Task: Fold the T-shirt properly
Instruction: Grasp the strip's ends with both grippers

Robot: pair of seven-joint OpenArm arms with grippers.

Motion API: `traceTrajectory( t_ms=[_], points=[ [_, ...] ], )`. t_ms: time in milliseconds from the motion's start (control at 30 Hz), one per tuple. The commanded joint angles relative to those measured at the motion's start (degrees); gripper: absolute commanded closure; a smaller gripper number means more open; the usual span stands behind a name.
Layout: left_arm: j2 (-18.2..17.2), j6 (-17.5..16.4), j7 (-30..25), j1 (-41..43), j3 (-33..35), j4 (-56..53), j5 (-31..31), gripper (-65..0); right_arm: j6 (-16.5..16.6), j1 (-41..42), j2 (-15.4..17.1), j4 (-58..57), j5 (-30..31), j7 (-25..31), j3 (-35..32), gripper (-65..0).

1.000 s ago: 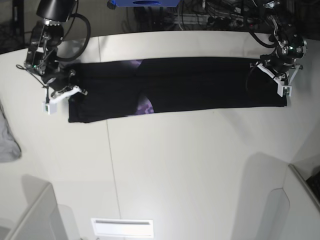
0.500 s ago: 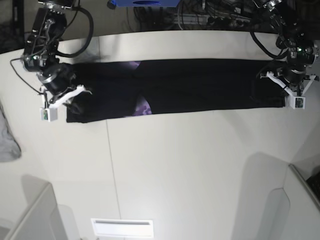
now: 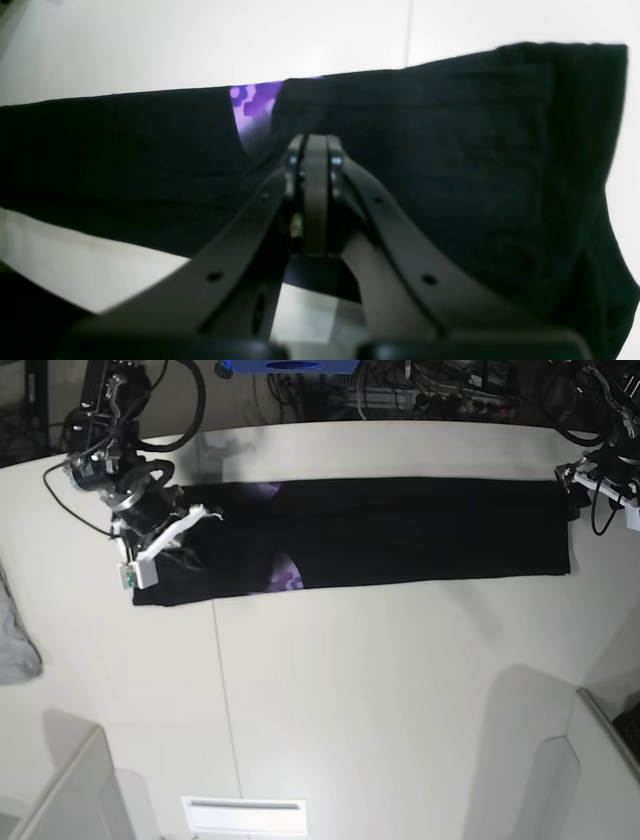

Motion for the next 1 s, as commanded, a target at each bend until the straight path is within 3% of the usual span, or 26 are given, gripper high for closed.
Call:
traceTrajectory(
  t_ms=[0,133,267,400,533,733,833,967],
  points=[
    [-1.3,-1.8,-1.4,-0.3,0.1,-0.3,-1.2,-64.0,0.3,0.3,0.4,1.0,0.6,1.5,-0.3,0.0],
    [-1.4,-3.0,-4.8,-2.0,1.2,-5.5,-0.8,-60.6,0.3,0.3,0.4,1.0,0.6,1.4,-0.9,0.0],
    [-2.7,-3.0,-7.9,-2.1,7.7,-10.4,-0.8,-58.3,0.3,-0.1,0.4,1.0,0.6,1.4,-0.9,0.0],
    [-2.6,-1.6,-10.2,-2.2,11.0,-14.1,-0.8,-54.0,0.3,-0.3,0.4,1.0,0.6,1.4,-0.9,0.0],
    [-2.6,-0.2,-11.8,-2.2,14.0,-17.4,-0.8,-41.0,0.2,-0.9,0.4,1.0,0.6,1.4,-0.8,0.0],
    [-2.5,-0.1,-12.5,-2.2,15.9,-17.8,-0.8,-1.6,0.2,-1.7,0.4,1.0,0.6,1.6,-0.7,0.0],
    [-2.6,-0.1,-12.5,-2.2,15.5,-17.6,-0.9,0.0,0.2,-1.7,0.4,1.0,0.6,1.6,-0.4,0.0],
    [-2.6,-0.1,-12.5,-2.2,9.9,-17.0,-0.9,0.0,0.2,-2.4,0.4,1.0,0.6,1.6,-0.4,0.0]
  ],
)
